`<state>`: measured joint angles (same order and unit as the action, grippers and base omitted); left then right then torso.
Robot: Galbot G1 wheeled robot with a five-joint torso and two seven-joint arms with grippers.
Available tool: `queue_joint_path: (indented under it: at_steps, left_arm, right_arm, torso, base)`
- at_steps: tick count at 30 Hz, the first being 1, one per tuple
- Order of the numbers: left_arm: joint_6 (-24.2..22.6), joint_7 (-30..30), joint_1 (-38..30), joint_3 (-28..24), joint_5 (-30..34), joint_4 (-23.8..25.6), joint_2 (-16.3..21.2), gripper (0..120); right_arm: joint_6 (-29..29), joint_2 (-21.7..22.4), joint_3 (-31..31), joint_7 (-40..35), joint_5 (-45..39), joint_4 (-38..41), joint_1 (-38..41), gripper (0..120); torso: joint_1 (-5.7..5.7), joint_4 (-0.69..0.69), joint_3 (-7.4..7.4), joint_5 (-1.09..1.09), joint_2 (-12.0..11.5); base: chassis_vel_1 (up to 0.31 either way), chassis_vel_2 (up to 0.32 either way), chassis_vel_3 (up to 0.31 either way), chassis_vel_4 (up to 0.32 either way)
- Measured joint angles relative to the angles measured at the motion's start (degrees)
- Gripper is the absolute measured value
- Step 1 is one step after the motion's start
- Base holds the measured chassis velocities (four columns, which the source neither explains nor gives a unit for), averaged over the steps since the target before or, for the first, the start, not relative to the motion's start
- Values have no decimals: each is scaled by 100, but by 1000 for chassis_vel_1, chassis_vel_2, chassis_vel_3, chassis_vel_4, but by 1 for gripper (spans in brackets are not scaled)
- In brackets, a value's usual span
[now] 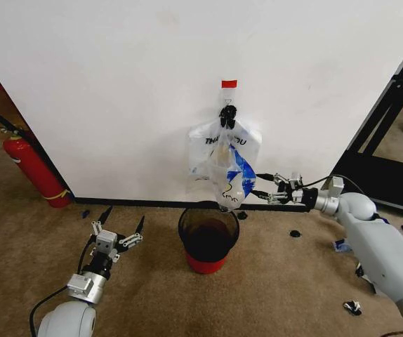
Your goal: Pick up the garbage bag from the wall and place it over the trash bin.
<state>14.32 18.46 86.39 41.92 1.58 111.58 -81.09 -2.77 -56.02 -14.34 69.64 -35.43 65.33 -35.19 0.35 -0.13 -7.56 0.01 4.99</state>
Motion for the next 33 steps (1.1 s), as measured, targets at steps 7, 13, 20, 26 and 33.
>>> queue_joint_path:
  at_steps: [7, 13, 20, 26, 33]
  left_arm:
    - [1, -2, -39, 1, -1, -66, -9, 100]
    - [2, -6, -93, -4, -1, -102, -2, 100]
    - [2, -4, -128, -58, -1, -124, 0, 100]
    - [7, -3, -128, -69, 1, -115, 40, 100]
    - [552, -566, -383, -389, 666, -41, 351, 100]
  right_arm:
    - [46, -78, 48, 117, 33, -132, 118, 43]
    - [280, 63, -16, 509, 31, 20, 91, 23]
    - [317, 203, -120, 600, 40, 152, -19, 0]
    - [299, 272, -150, 466, -93, 300, -141, 0]
    - [379, 363, -103, 50, -1125, 545, -261, 0]
  torso:
    - [0, 0, 0, -2, 0]
    - [-1, -1, 0, -2, 0]
    - [-1, -1, 0, 0, 0]
    - [-1, -1, 0, -1, 0]
    - [-1, 0, 1, -1, 0]
  base:
    - [0, 0, 0, 0]
    - [0, 0, 0, 0]
    - [0, 0, 0, 0]
    - [0, 0, 0, 0]
    - [0, 0, 0, 0]
